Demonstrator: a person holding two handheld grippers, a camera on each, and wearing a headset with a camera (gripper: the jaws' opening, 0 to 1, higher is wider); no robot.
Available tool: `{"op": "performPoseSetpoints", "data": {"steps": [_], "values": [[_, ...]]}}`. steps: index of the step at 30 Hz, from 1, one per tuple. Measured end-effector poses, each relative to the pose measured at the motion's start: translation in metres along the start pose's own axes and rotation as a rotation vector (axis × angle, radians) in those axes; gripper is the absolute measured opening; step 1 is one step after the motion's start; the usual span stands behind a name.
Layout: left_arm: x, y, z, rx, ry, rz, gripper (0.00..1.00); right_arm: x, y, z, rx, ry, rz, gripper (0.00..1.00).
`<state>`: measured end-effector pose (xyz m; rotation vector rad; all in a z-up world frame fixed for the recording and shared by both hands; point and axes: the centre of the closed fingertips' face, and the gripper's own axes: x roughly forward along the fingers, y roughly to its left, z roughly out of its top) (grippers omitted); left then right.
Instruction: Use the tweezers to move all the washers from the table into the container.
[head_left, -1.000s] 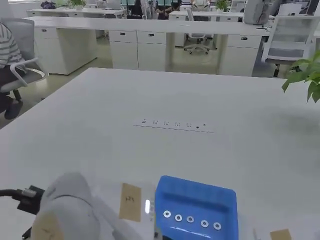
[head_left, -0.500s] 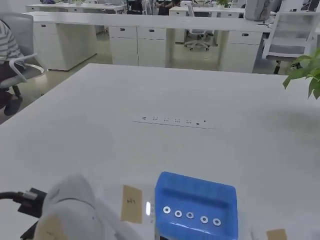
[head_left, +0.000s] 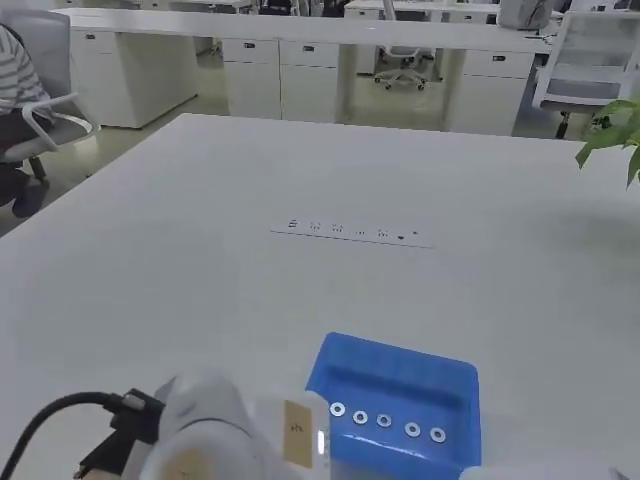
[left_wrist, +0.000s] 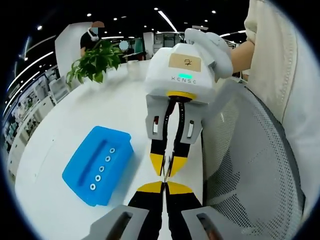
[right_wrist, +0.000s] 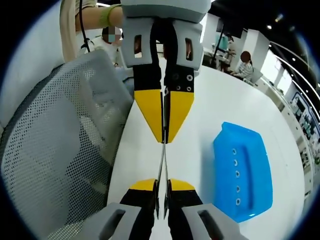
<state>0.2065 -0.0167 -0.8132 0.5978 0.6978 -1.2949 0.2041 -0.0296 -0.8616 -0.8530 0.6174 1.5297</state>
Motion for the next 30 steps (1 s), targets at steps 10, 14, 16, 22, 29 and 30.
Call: {"op": "performPoseSetpoints", "data": {"steps": [10,14,16,22,29,30], "values": [[0.013,-0.001,-0.029,0.009,0.109,-0.030,0.00,0.007,0.001,-0.004,0.101,-0.069,-0.013,0.14],[0.018,0.001,-0.040,0.005,0.148,-0.040,0.00,-0.007,0.002,-0.006,0.148,-0.122,-0.051,0.27],[0.021,0.001,-0.046,0.008,0.177,-0.048,0.00,-0.013,0.001,-0.008,0.173,-0.138,-0.072,0.30],[0.028,0.002,-0.060,0.007,0.269,-0.069,0.00,-0.038,-0.007,-0.022,0.309,-0.190,-0.166,0.43],[0.034,0.003,-0.066,0.022,0.332,-0.097,0.00,-0.057,-0.009,-0.036,0.406,-0.210,-0.236,0.59],[0.034,0.004,-0.066,0.022,0.338,-0.097,0.00,-0.059,-0.009,-0.037,0.412,-0.214,-0.242,0.61]]}}
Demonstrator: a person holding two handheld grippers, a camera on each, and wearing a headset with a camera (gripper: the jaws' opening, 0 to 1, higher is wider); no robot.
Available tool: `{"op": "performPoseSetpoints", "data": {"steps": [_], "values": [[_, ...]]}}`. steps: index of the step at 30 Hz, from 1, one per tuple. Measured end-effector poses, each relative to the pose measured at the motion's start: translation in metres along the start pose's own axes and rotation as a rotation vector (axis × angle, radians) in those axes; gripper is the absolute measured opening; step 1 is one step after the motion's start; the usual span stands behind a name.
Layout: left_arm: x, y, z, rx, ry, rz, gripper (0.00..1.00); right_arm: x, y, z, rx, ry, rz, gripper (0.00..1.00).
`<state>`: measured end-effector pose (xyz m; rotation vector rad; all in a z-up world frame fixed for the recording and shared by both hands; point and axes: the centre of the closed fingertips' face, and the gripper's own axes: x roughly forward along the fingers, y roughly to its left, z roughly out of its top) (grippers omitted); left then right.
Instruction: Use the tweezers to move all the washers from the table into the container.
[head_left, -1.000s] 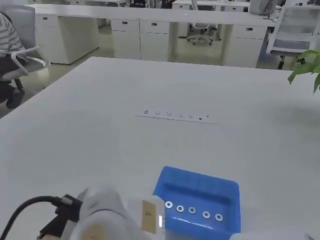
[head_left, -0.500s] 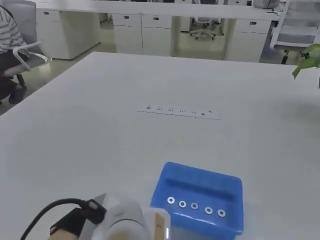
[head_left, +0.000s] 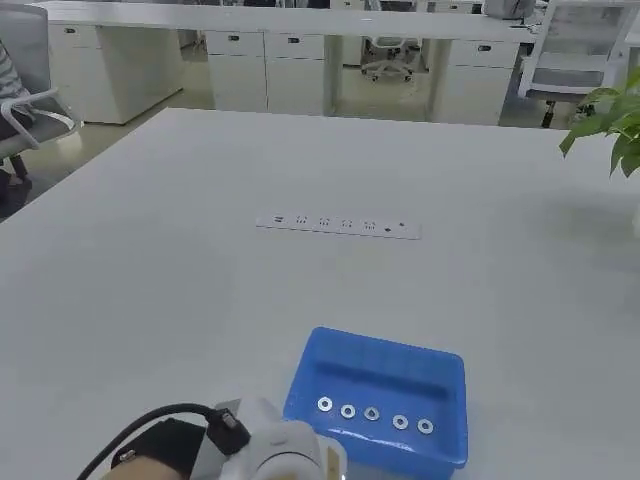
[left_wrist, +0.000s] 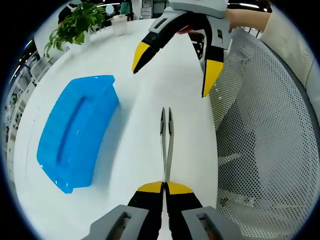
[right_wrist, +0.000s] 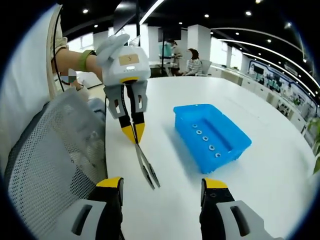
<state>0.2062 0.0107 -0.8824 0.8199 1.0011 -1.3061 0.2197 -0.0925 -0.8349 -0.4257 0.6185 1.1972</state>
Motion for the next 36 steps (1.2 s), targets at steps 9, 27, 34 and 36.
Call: {"op": "performPoseSetpoints", "data": {"steps": [9,27,34,36], "values": [[0.001,0.000,-0.002,0.027,0.044,-0.013,0.00,-0.016,-0.002,-0.005,0.053,-0.008,-0.048,0.68],[-0.037,0.007,0.011,-0.174,-0.196,0.144,0.41,-0.043,-0.013,0.003,0.108,-0.119,-0.149,0.78],[-0.091,0.023,0.025,-0.388,-0.508,0.310,0.60,-0.062,-0.021,0.022,0.152,-0.203,-0.217,0.84],[-0.110,0.028,0.026,-0.466,-0.614,0.378,0.68,-0.068,-0.024,0.030,0.171,-0.244,-0.236,0.88]]}}
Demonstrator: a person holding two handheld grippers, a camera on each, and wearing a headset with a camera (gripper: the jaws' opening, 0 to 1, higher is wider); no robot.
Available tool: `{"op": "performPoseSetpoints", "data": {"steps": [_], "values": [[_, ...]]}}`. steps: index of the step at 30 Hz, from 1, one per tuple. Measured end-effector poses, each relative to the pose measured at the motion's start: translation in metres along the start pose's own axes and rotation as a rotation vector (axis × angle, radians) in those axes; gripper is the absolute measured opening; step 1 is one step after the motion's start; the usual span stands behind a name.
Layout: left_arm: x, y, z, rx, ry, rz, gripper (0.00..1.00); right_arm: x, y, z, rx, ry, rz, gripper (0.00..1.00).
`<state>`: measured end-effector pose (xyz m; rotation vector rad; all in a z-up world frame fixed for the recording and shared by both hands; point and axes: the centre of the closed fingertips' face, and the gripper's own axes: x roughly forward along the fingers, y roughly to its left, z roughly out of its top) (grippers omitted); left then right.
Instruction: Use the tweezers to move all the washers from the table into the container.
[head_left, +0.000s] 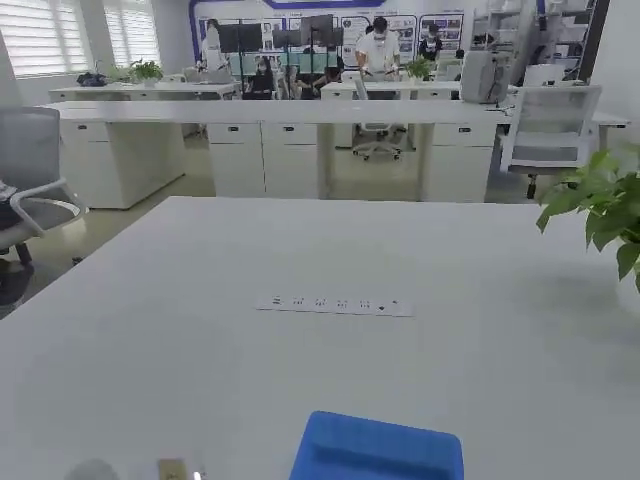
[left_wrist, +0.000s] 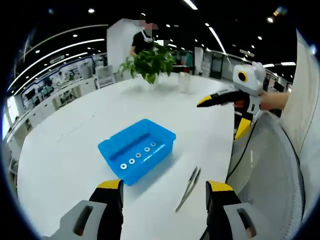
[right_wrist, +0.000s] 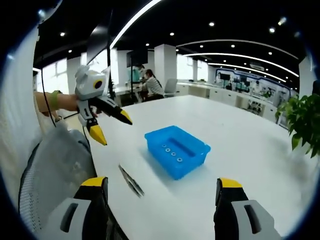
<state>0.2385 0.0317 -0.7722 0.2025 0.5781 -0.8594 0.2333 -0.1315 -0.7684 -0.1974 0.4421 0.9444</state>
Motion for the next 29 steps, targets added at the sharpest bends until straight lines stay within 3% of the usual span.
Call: {"op": "performPoseSetpoints", "data": {"steps": [3,6,11,15,20,29], "values": [[-0.017,0.006,0.014,-0.111,-0.123,0.068,0.77,-0.005,-0.002,0.013,0.010,-0.047,-0.030,0.96],[-0.031,0.012,0.023,-0.164,-0.232,0.146,0.87,-0.010,-0.007,0.018,0.016,-0.073,-0.059,0.99],[-0.051,0.016,0.031,-0.208,-0.346,0.250,0.98,-0.020,-0.017,0.026,0.089,-0.139,-0.119,0.99],[-0.067,0.015,0.037,-0.231,-0.437,0.299,0.98,-0.025,-0.020,0.029,0.096,-0.160,-0.147,0.99],[-0.074,0.017,0.035,-0.273,-0.478,0.309,0.98,-0.032,-0.025,0.036,0.112,-0.197,-0.172,0.99],[-0.090,0.021,0.049,-0.240,-0.515,0.357,0.98,-0.044,-0.030,0.049,0.121,-0.255,-0.204,0.99]]}}
